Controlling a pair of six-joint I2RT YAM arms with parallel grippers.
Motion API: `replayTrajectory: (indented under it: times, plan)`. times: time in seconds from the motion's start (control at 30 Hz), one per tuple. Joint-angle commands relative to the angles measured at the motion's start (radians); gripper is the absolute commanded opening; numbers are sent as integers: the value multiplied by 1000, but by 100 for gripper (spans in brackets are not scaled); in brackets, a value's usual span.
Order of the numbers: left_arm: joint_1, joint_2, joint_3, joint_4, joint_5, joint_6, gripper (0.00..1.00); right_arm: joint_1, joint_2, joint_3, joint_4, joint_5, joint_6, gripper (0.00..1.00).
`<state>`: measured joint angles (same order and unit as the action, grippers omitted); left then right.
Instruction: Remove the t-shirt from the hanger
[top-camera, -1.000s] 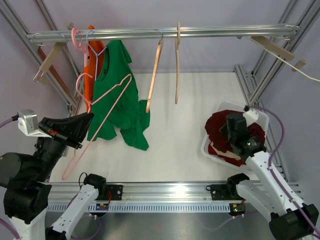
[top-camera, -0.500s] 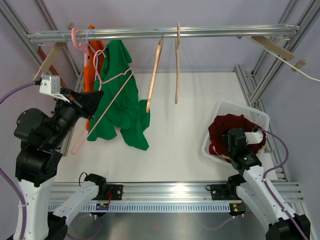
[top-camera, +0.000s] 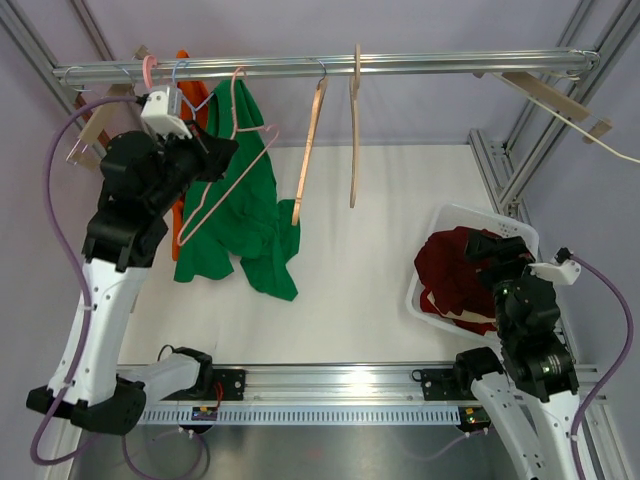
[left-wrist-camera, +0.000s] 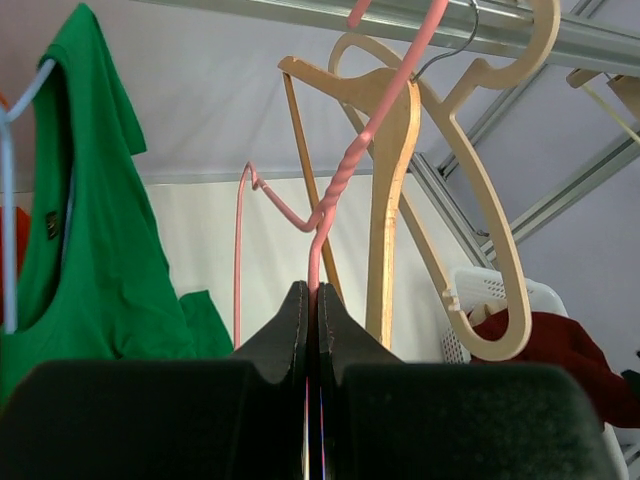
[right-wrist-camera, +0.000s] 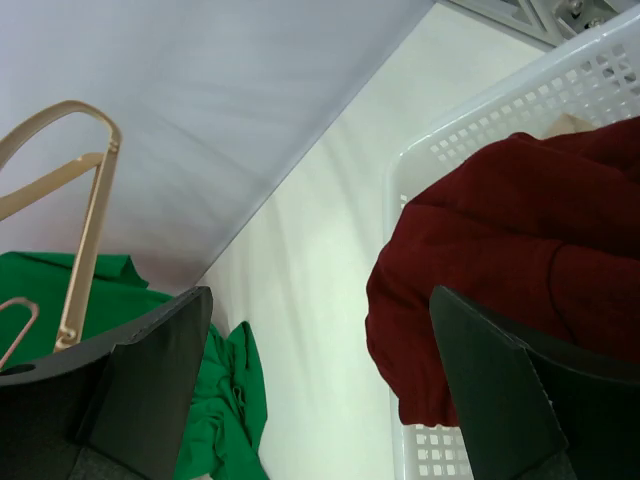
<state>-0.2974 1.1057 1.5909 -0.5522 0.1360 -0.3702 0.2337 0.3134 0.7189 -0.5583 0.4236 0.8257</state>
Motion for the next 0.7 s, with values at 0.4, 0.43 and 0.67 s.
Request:
replayTrajectory:
  times: [0.4,0.43,0.67]
  plan:
    - [-3,218,81,288,134,-59,0,-7,-60,-27,-32,-196,-151,100]
    - [-3,227,83,291,139,-61,0,-5,-65,-38,-25,-201,-154,99]
    - [-5,284,95,325,149,-82,0,-7,-50,-61,9,-255,-166,98]
